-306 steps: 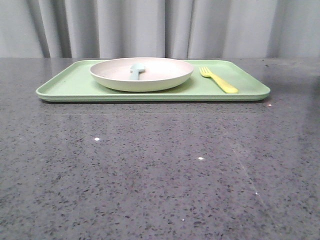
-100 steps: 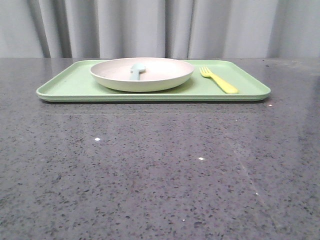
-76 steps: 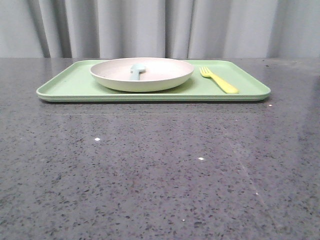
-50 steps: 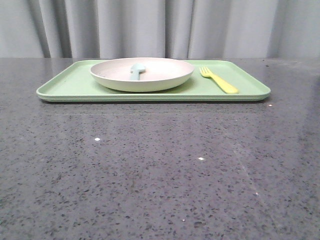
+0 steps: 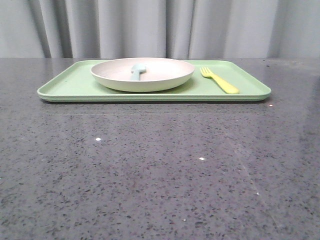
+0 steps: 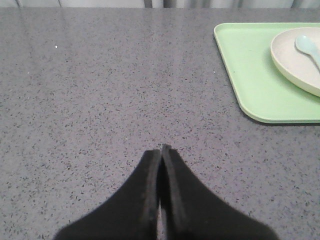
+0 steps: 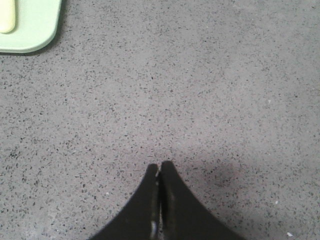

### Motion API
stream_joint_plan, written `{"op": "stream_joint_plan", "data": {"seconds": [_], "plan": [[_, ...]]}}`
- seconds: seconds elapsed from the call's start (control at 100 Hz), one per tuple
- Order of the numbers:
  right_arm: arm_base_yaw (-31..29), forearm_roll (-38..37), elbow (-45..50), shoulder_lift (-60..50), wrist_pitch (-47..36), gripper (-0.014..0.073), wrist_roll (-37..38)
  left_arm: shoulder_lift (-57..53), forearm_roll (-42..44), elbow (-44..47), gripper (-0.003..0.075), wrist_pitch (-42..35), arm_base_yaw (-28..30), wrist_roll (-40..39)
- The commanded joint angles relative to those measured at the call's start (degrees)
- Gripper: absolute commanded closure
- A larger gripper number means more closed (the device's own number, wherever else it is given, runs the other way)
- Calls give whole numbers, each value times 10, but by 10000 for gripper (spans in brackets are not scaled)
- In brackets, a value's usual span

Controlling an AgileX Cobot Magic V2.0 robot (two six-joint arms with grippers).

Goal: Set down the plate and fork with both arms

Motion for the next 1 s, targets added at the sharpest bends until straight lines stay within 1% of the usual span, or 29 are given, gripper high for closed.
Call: {"op": "stream_joint_plan", "data": {"seconds": [0.0, 0.06, 0.09, 0.22, 0.29, 0.39, 0.51, 0.68, 0.73, 0.77, 0.99], "plan": [[-4, -9, -14, -2, -27, 713, -1, 1, -1, -14, 741, -67, 2, -3], [-4, -9, -14, -2, -27, 713, -1, -4, -11, -5, 741, -93, 1, -1], [-4, -9, -14, -2, -27, 713, -1, -10, -21, 7, 741, -112, 1, 12], [-4, -9, -14, -2, -27, 713, -1, -55, -67, 76, 741, -236, 1, 86], [-4, -9, -14, -2, -27, 713, -1, -88, -70, 115, 741, -280, 1, 89], [-4, -9, -14, -2, -27, 713, -1, -139, -70, 167, 741, -316, 1, 89], [-4, -9, -14, -2, -27, 713, -1, -206, -70, 227, 741, -322, 1, 89], [-4, -9, -14, -2, -27, 713, -1, -280, -70, 285, 741, -322, 1, 89], [-4, -9, -14, -2, -27, 713, -1, -282, -70, 293, 741, -328, 1, 89], [-4, -9, -14, -2, -27, 713, -1, -279, -63, 292, 741, -310, 1, 89], [-4, -9, -14, -2, -27, 713, -1, -280, -54, 292, 741, -314, 1, 89]]}}
